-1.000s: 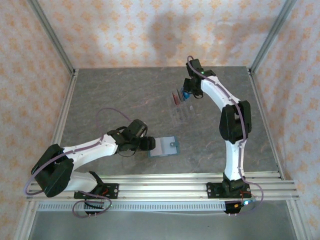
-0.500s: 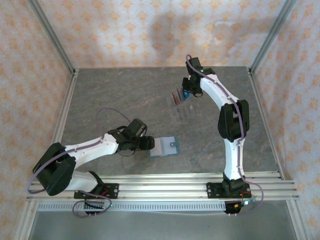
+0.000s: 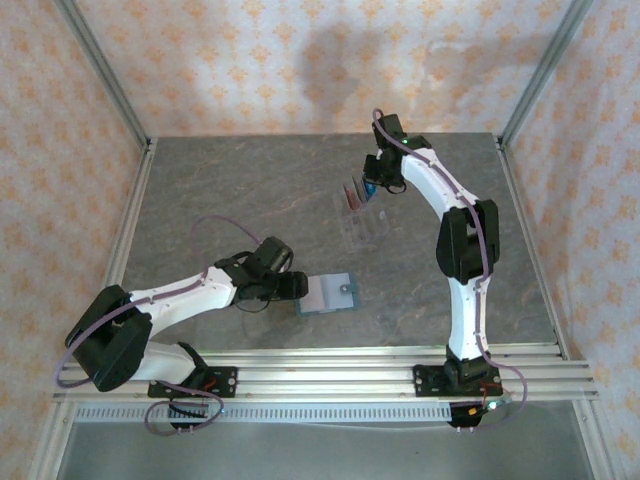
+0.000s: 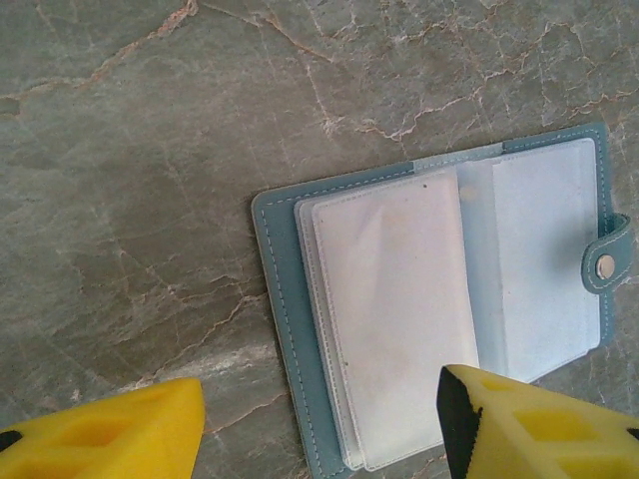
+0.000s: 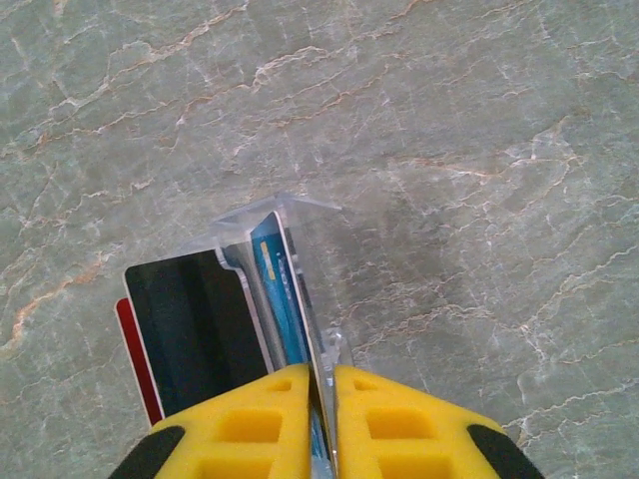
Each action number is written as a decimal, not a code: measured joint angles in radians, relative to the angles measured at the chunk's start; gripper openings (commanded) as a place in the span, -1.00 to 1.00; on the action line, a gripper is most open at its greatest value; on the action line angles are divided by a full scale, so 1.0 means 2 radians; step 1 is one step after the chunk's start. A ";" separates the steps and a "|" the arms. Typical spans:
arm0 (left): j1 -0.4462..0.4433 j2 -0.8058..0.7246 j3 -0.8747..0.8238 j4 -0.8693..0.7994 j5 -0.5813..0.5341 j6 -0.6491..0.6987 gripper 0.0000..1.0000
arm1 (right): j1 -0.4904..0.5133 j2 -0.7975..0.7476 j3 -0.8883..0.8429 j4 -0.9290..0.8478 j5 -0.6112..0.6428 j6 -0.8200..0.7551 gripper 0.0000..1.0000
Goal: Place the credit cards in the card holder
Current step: Pick up the credit card from the storage box.
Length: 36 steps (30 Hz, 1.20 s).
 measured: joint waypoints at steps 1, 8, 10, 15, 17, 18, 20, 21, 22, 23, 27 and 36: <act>0.000 0.000 0.000 0.000 0.000 0.000 0.29 | 0.000 -0.001 0.000 0.000 -0.002 -0.001 -0.83; 0.000 0.000 -0.006 0.001 0.000 0.000 0.29 | 0.001 -0.004 -0.001 0.002 -0.008 -0.009 -0.95; 0.000 0.000 -0.006 0.001 0.000 0.000 0.29 | 0.001 -0.004 0.000 0.001 -0.008 -0.012 -0.98; 0.000 0.000 -0.006 0.001 0.000 0.000 0.29 | 0.002 -0.004 0.010 -0.014 -0.007 -0.019 -1.00; 0.001 0.000 -0.006 0.001 0.000 0.000 0.29 | 0.003 -0.004 0.020 -0.022 -0.003 -0.023 -1.00; 0.001 0.000 -0.006 0.001 0.000 0.000 0.29 | 0.005 -0.005 0.025 -0.025 -0.001 -0.025 -1.00; 0.001 0.000 -0.006 0.001 0.000 0.000 0.32 | 0.008 -0.009 0.029 -0.029 0.008 -0.027 -1.00; 0.001 0.000 -0.006 0.000 0.000 0.000 0.33 | 0.010 -0.014 0.030 -0.031 0.015 -0.028 -1.00; 0.001 0.000 -0.006 0.000 0.000 0.000 0.35 | 0.012 -0.019 0.030 -0.033 0.022 -0.029 -1.00; 0.001 0.000 -0.006 -0.001 0.000 0.001 0.38 | 0.016 -0.025 0.030 -0.034 0.030 -0.030 -1.00; 0.001 0.000 -0.003 -0.012 0.000 0.012 0.46 | 0.038 -0.056 0.030 -0.036 0.064 -0.030 -1.00; 0.001 0.006 0.018 -0.035 -0.001 0.031 0.51 | 0.107 -0.239 -0.144 0.034 0.082 -0.015 -1.00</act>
